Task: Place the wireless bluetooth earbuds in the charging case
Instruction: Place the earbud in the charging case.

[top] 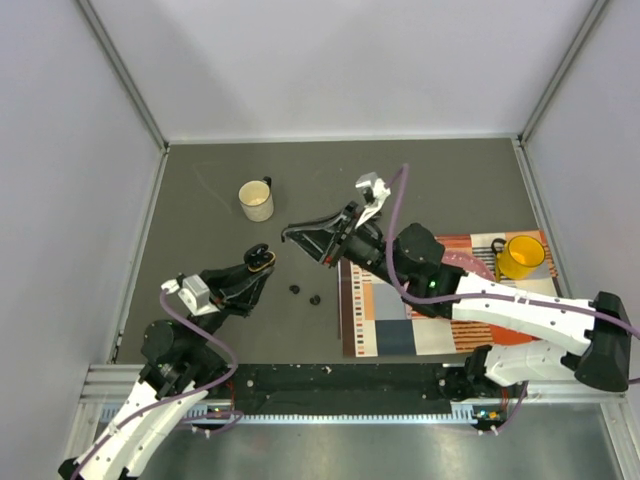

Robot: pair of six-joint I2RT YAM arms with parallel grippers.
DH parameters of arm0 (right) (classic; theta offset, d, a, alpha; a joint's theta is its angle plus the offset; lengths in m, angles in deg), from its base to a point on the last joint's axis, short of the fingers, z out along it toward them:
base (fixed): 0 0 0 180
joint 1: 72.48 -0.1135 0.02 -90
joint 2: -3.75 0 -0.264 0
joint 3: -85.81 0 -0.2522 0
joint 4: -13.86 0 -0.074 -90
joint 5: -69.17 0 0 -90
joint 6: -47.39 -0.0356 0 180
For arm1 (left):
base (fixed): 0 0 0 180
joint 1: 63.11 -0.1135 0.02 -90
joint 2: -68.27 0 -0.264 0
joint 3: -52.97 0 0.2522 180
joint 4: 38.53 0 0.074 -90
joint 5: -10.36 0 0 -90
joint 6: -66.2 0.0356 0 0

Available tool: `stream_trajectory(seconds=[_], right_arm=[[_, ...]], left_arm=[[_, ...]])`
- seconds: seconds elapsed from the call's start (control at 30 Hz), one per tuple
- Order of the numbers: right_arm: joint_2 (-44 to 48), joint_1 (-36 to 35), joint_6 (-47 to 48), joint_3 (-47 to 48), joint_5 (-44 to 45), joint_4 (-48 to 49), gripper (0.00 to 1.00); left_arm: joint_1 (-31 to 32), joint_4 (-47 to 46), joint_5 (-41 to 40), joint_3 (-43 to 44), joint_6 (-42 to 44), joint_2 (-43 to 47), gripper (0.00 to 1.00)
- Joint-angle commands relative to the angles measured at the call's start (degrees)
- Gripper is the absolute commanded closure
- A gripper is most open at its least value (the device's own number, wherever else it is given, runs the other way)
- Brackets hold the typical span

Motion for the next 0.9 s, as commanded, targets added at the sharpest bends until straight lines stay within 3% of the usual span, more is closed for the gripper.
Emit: stream_trajectory(seconds=[0.0,0.87], right_arm=[[-2.8,-3.2,5.7,3.7,-4.3,3.2,1.0],[-9.4,-6.7,8.9,6.0,-6.8,4.2,1.0]], left_arm=[[0.1,-5.9,1.9,-0.6,0.6,6.1,1.0],[0.1,-7.9,4.4,-0.9,1.0,4.6,1.0]])
